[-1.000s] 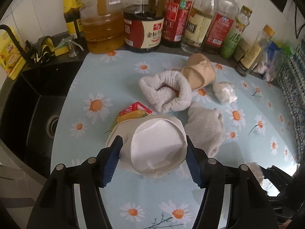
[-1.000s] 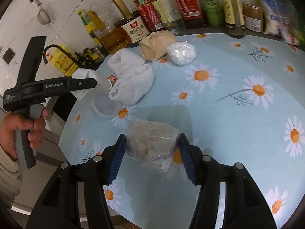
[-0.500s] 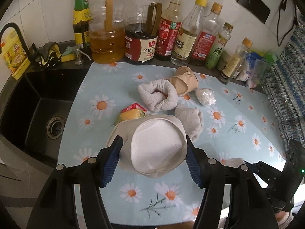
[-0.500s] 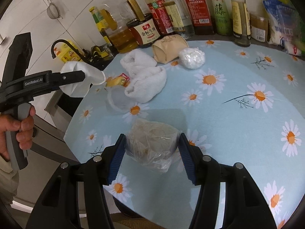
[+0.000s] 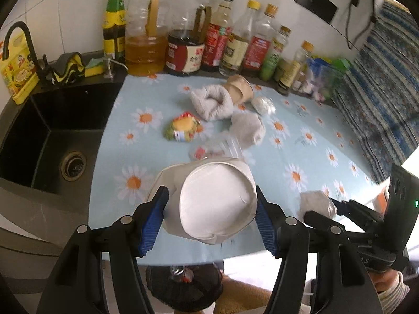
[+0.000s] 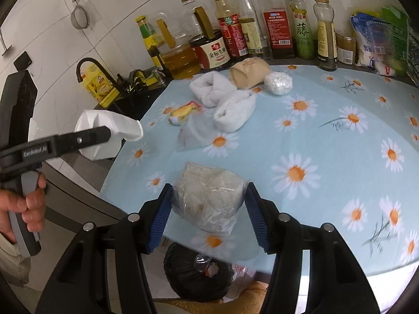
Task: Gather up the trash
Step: 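Carry the white paper cup in the left tool while the right tool carries the tissue bag to the bin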
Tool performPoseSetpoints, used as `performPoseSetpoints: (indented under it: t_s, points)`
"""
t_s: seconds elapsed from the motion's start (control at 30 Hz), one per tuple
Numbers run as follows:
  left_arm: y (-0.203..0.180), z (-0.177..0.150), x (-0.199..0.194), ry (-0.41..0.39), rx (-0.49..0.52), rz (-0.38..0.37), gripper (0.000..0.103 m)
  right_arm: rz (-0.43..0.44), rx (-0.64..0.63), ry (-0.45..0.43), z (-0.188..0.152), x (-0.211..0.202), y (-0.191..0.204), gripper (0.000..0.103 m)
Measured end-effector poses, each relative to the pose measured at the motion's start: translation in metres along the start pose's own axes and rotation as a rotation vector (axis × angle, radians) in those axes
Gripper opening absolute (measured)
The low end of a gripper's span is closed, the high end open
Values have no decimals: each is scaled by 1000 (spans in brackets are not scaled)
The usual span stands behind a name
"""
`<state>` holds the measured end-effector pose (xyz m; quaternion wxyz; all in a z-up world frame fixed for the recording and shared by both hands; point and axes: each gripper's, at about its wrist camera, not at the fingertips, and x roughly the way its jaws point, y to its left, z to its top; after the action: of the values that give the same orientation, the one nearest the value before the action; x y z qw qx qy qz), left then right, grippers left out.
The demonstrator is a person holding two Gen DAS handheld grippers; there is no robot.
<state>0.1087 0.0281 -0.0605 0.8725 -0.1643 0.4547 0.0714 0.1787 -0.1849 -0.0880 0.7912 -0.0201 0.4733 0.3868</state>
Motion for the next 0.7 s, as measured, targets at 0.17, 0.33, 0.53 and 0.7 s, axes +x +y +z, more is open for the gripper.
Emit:
performPoseSetpoints:
  t_s: [0.17, 0.33, 0.53, 0.7]
  points:
    - [8, -26, -8, 21, 21, -49, 62, -16, 13, 5, -19, -2, 25, 56]
    - [21, -49, -13, 50, 6, -106, 62, -30, 24, 10, -39, -3, 47, 56]
    - [34, -75, -19, 75, 1, -132, 62, -44, 29, 20, -57, 0, 68, 56]
    - [48, -100, -16, 113, -25, -153, 62, -47, 45, 46, -76, 9, 78, 56]
